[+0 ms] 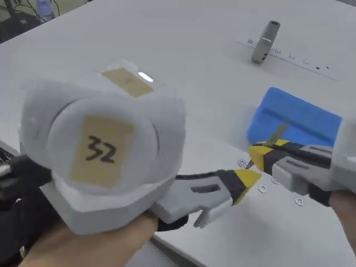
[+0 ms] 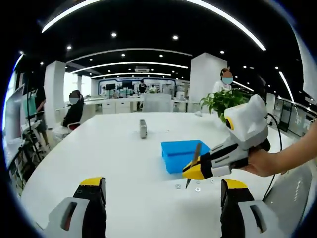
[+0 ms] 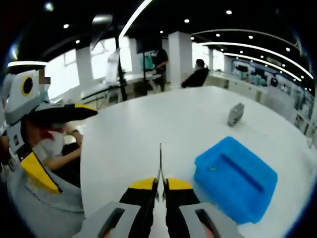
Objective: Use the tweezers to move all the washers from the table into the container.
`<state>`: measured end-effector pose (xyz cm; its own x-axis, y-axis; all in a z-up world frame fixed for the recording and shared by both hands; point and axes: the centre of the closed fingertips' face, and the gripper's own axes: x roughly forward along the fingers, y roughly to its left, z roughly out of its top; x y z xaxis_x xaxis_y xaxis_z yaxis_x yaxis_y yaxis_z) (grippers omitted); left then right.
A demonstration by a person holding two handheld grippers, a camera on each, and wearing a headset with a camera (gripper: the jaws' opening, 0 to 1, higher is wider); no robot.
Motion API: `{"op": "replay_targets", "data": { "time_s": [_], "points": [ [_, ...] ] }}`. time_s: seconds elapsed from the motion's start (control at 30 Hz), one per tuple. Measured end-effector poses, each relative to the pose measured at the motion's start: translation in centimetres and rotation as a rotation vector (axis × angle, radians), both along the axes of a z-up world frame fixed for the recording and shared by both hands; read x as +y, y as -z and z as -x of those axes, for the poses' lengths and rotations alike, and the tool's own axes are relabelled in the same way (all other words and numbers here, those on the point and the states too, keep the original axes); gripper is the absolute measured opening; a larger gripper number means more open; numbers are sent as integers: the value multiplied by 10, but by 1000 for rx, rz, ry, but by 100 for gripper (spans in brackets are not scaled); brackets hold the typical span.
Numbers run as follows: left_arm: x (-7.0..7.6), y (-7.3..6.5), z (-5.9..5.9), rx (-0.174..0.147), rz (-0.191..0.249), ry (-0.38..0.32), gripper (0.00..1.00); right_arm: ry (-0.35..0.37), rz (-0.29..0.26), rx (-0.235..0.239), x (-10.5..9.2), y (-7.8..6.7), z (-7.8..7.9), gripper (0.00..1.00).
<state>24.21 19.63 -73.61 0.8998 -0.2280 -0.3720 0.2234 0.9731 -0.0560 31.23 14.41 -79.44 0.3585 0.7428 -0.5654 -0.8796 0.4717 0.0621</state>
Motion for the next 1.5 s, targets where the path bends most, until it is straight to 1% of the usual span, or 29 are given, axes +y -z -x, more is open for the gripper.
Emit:
{"op": "replay_targets", "data": {
  "time_s": [0.03,0.07,0.1,0.17,0.2,0.27,0.3,0.33,0.37,0.4,0.47,0.53,0.6,0.7,0.8,0.87,0.93,1.0,1.1,1.17,1.2,1.27,1.3,1.5],
  "points": [
    [-2,1,0,2,15,7,99,13,5,-6,0,2,-4,3],
    [-2,0,0,2,18,5,99,20,5,-7,0,2,-7,3],
    [-3,-1,0,3,21,0,99,27,-3,-5,-1,4,-14,3],
    [-3,-1,-2,-2,21,-14,99,36,-4,-1,-1,6,-18,4],
    [-4,0,-2,1,20,-16,99,42,-4,-2,-1,7,-21,4],
    [-9,4,-3,2,22,11,99,53,-10,11,-1,10,-25,4],
    [-11,6,-3,5,8,24,99,59,-16,18,0,10,-25,4],
    [-7,12,-1,25,-37,27,99,64,-20,23,0,11,-25,4],
    [-6,15,0,36,-57,30,99,65,-22,27,1,13,-25,4],
    [-8,16,0,35,-69,39,99,69,-22,29,1,14,-25,4],
    [-13,20,0,58,-94,65,99,71,-22,24,1,16,-26,4],
    [-15,19,1,48,-106,71,99,82,-30,25,1,17,-27,4],
    [-13,18,0,43,-114,68,99,92,-35,24,1,17,-27,4],
    [-12,18,0,42,-110,64,99,96,-35,18,0,23,-28,4],
    [-11,21,0,59,-112,61,99,102,-35,14,0,25,-30,4],
    [-10,21,0,57,-118,57,99,109,-55,32,2,24,-29,4],
    [-10,22,1,62,-117,57,99,109,-51,17,2,23,-29,4],
    [-10,24,1,72,-121,58,99,111,-52,14,3,23,-29,4],
    [-9,23,1,70,-114,54,99,116,-59,20,3,24,-30,4],
    [-9,24,2,75,-110,54,99,118,-52,16,1,23,-30,4],
    [-9,24,2,78,-114,53,99,122,-54,15,0,23,-30,4],
    [-8,25,2,79,-126,53,99,132,-70,36,-2,24,-28,4],
    [-8,25,2,79,-128,53,99,133,-71,39,-2,24,-28,4],
    [-7,26,2,84,-124,50,99,129,-78,32,1,23,-29,4]
  ]
}}
